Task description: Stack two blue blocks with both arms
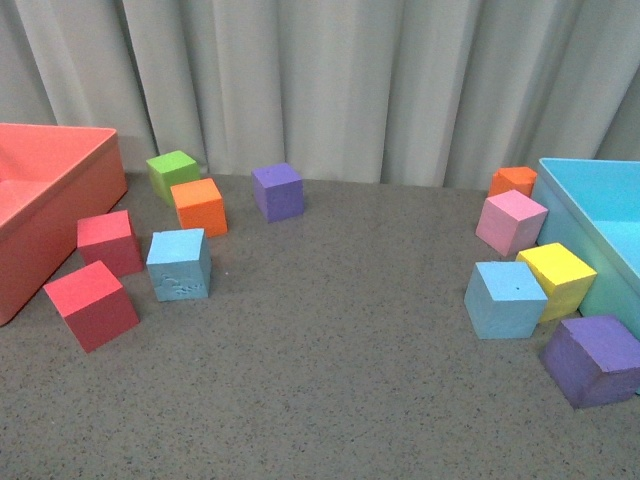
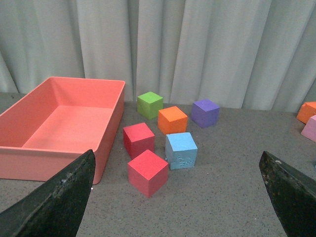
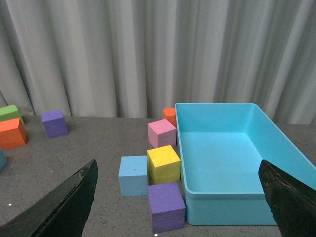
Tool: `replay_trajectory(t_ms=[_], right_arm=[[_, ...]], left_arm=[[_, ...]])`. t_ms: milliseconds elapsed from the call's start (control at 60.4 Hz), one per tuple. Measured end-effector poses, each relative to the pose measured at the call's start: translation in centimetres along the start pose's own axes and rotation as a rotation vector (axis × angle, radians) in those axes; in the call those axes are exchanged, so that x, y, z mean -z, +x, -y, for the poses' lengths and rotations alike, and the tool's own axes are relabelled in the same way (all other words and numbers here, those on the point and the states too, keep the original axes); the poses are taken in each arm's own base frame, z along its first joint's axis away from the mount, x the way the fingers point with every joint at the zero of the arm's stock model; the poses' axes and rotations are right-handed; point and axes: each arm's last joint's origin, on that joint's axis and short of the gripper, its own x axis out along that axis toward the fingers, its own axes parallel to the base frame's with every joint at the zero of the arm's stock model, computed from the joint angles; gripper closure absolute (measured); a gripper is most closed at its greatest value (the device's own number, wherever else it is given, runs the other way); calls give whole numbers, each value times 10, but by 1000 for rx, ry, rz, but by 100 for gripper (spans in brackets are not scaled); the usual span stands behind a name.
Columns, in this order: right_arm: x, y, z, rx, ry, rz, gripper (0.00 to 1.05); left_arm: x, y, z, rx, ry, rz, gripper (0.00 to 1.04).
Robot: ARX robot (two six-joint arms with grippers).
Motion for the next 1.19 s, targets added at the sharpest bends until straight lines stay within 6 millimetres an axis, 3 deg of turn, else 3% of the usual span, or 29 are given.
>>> replay_trajectory(t_ms=[1109, 1192], right_arm=[[0, 0, 0, 1, 0, 0, 10], [-6, 2, -1, 152, -112, 45, 10]], left_arm=[[0, 0, 0, 0, 0, 0, 7], [0, 0, 0, 0, 0, 0, 7]])
